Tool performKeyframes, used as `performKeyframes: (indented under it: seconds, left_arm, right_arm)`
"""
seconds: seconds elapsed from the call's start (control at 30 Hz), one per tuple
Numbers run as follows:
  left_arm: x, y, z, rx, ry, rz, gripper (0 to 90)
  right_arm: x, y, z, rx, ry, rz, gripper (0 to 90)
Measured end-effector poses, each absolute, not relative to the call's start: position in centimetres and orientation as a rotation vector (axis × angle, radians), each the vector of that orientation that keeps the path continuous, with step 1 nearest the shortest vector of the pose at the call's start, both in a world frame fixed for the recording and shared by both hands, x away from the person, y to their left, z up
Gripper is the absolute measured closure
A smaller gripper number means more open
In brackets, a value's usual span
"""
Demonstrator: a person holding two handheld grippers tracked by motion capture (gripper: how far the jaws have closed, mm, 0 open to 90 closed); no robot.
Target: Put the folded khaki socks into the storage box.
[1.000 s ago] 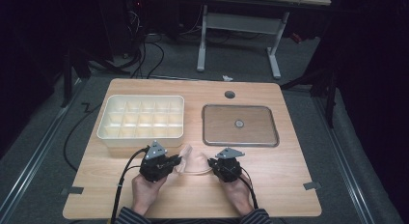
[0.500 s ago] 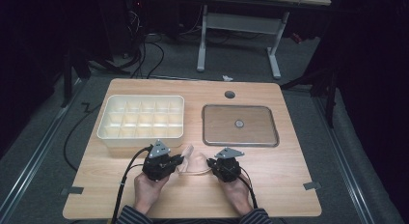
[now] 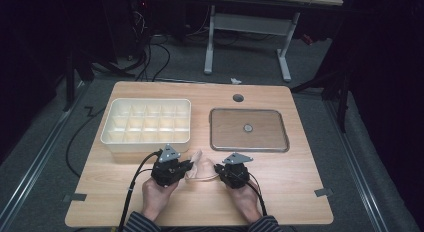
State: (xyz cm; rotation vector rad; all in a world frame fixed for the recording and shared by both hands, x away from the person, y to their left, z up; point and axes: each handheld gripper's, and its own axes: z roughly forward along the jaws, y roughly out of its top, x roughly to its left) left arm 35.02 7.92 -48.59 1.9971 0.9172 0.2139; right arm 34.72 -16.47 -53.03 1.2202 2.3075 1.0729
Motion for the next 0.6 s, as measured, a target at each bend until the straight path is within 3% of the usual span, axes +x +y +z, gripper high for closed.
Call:
performKeyframes:
  seconds: [0.6]
  left_arm:
    - [35.6,6.3,-49.5,2.038,0.918,0.208,83.7]
  right_arm:
    - [34.7,-16.4,-53.1,1.219,2.308,1.076,85.4]
